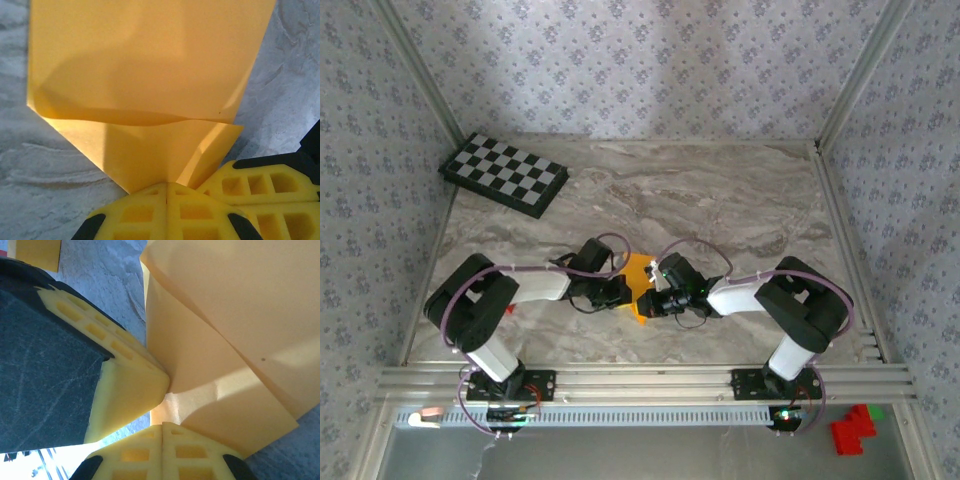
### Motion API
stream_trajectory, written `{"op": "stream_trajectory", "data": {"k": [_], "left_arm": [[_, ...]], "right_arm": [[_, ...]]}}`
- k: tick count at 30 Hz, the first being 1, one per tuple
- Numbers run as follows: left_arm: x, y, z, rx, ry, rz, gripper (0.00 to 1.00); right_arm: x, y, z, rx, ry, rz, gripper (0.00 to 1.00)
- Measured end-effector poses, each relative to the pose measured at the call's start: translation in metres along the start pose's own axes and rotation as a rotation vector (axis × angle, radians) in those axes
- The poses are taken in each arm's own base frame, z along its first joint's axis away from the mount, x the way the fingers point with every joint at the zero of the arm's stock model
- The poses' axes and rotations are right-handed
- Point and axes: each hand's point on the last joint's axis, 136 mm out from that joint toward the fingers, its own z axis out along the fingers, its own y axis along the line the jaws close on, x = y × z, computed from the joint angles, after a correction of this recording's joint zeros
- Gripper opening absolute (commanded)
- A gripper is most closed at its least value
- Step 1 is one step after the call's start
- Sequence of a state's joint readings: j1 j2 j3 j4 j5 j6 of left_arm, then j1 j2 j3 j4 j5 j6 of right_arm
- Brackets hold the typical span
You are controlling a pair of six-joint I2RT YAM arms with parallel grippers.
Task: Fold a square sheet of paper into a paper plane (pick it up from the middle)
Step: Third fold the triangle at the center of the table.
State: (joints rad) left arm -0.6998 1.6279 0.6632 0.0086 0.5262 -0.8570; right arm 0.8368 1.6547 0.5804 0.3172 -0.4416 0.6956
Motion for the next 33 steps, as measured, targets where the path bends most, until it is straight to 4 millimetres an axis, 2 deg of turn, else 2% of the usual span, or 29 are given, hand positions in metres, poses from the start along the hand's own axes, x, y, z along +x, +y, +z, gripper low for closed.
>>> {"op": "stream_trajectory", "data": {"k": [6, 17, 33], "left_arm": [[-0.003, 0.001, -0.001, 0.017, 0.007, -0.012, 0.0], [-0.02, 0.008, -0.007, 0.024, -0.007, -0.028, 0.0], [-0.054, 0.02, -0.018, 0.03, -0.036, -0.055, 0.0]], "right_arm": [[0.001, -0.001, 0.0, 0.013, 0.014, -0.009, 0.01], [0.002, -0.004, -0.003, 0.033, 0.027, -0.038, 0.0], [0.004, -0.01, -0.009, 0.072, 0.017, -0.057, 0.0]]}}
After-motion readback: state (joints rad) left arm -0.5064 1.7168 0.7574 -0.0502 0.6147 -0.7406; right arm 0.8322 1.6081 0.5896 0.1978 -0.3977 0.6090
